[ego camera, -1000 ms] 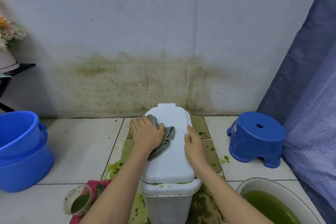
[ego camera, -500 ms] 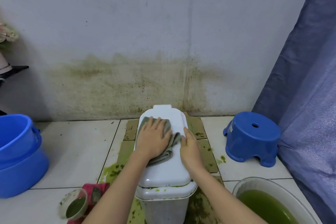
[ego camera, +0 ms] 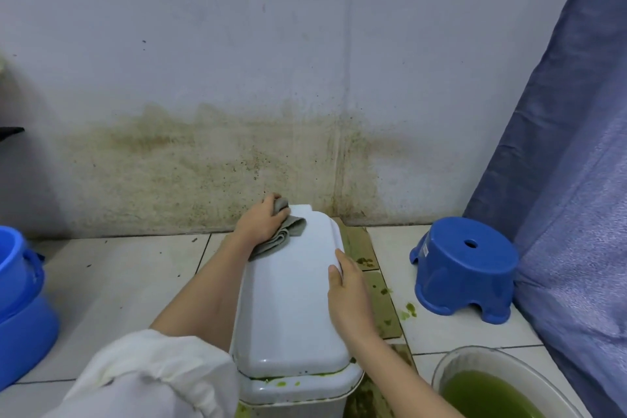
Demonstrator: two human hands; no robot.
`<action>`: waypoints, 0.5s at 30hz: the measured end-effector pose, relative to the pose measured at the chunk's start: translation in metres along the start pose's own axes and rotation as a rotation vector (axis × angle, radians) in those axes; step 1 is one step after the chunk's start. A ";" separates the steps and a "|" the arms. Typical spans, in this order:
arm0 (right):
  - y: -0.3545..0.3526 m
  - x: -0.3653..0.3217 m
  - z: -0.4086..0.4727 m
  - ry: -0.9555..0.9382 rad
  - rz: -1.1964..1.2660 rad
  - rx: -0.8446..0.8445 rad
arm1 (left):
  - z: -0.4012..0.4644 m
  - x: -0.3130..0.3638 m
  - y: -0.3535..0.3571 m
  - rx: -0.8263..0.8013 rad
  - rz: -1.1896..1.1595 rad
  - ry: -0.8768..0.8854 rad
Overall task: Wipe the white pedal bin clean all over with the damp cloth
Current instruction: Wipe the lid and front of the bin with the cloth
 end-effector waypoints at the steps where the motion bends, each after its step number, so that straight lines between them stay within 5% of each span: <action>1: 0.000 0.000 0.001 -0.002 -0.006 -0.001 | 0.001 0.001 -0.002 0.039 -0.053 0.040; 5: -0.001 0.003 0.000 -0.014 -0.039 -0.011 | -0.010 0.002 -0.008 0.144 -0.174 0.096; 11: -0.001 0.000 0.000 -0.026 -0.035 -0.005 | -0.002 0.008 -0.010 0.071 0.335 -0.061; 15: -0.003 0.003 0.001 -0.027 -0.027 0.009 | -0.009 0.009 -0.010 0.178 0.225 -0.068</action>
Point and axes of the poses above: each hand's wrist, its own z-axis towards the middle knuckle, its own y-axis out of the palm, x = y × z, the point moved 8 cm from there along z, towards the middle knuckle, and after that the axes turned 3 degrees about y, right-handed, at the moved point
